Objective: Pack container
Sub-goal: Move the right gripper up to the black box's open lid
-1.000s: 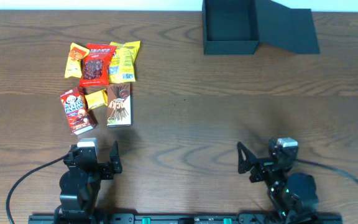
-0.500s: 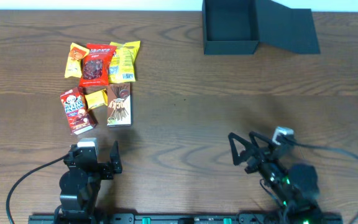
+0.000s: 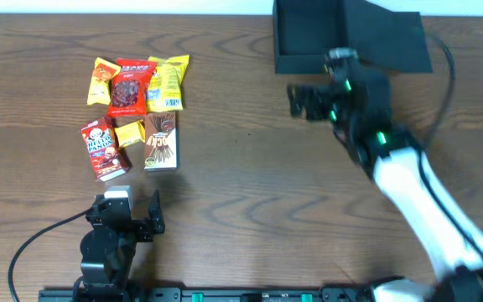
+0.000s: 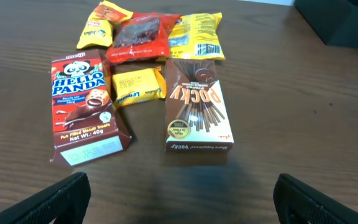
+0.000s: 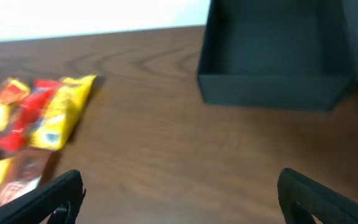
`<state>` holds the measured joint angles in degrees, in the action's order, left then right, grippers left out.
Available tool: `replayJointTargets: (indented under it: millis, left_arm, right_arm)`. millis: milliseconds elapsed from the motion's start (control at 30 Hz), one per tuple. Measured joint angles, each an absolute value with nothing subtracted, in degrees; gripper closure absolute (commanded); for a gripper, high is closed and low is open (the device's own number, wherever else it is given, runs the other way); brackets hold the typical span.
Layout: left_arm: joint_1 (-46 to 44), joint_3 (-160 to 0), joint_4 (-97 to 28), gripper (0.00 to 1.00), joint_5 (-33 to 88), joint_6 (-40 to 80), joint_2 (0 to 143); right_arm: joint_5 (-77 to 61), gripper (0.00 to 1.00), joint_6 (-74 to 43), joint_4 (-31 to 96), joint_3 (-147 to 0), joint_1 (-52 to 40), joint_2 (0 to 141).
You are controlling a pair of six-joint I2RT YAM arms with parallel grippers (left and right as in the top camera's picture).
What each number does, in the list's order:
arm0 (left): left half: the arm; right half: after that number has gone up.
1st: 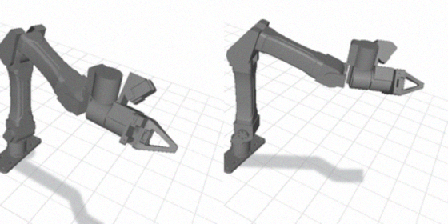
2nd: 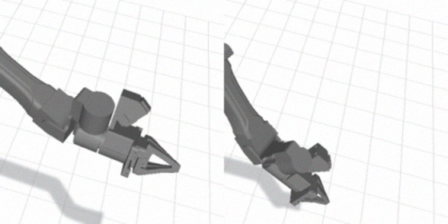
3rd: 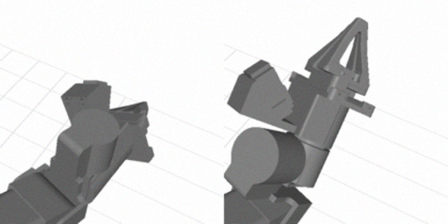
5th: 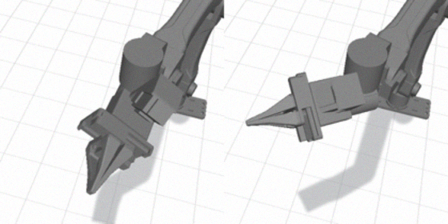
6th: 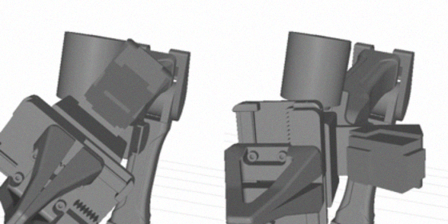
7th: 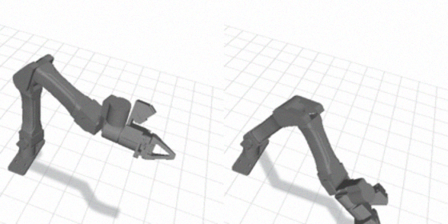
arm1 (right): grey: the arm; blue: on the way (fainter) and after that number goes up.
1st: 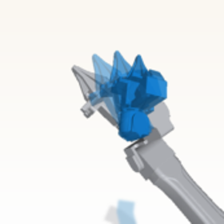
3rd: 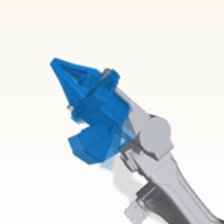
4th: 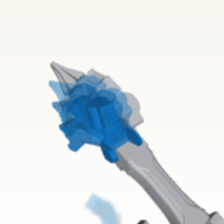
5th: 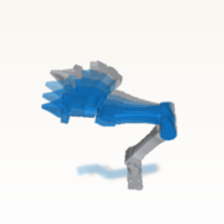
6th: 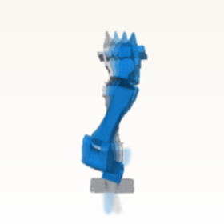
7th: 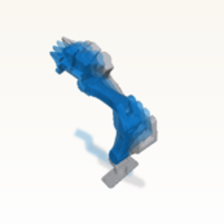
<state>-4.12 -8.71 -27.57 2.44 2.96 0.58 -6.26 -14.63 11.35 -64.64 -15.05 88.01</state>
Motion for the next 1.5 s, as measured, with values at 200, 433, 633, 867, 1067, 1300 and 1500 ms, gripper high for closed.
replayJointTargets:
  millis: [200, 433, 633, 867, 1067, 1300, 1500]
  left_arm:
    - [-4.12, -8.71, -27.53, 0.05, 2.59, 2.96, 0.58]
    - [-4.12, -8.71, -27.53, 0.05, 2.59, 2.96, 0.58]
    - [-4.12, -8.71, -27.57, 0.05, 2.59, 2.96, 0.58]
    - [-4.12, -8.71, -27.55, 0.05, 2.59, 2.94, 0.58]
    - [-4.12, -8.71, -27.55, 0.05, 2.59, 2.96, 0.58]
    - [-4.12, -8.69, -27.53, 0.05, 2.59, 2.96, 0.58]
    - [-4.12, -8.71, -27.55, 0.05, 2.59, 2.96, 0.58]
  right_arm:
    - [2.22, 0.01, -7.29, 12.51, -84.9, -15.0, 106.63]
    - [6.55, 0.01, -3.53, 11.55, -103.59, -11.11, 125.49]
    - [5.87, 0.01, -3.22, 11.64, -108.66, -8.38, 134.47]
    - [2.48, 0.03, -3.25, 16.25, -109.16, -8.21, 136.59]
    - [-0.69, 0.09, -3.6, 25.43, -111.39, -8.19, 136.51]
    - [-1.15, 0.12, -1.45, 39.99, -113.95, -8.19, 136.35]
    - [-0.67, 0.23, 3.97, 57.39, -123.11, -8.21, 136.38]
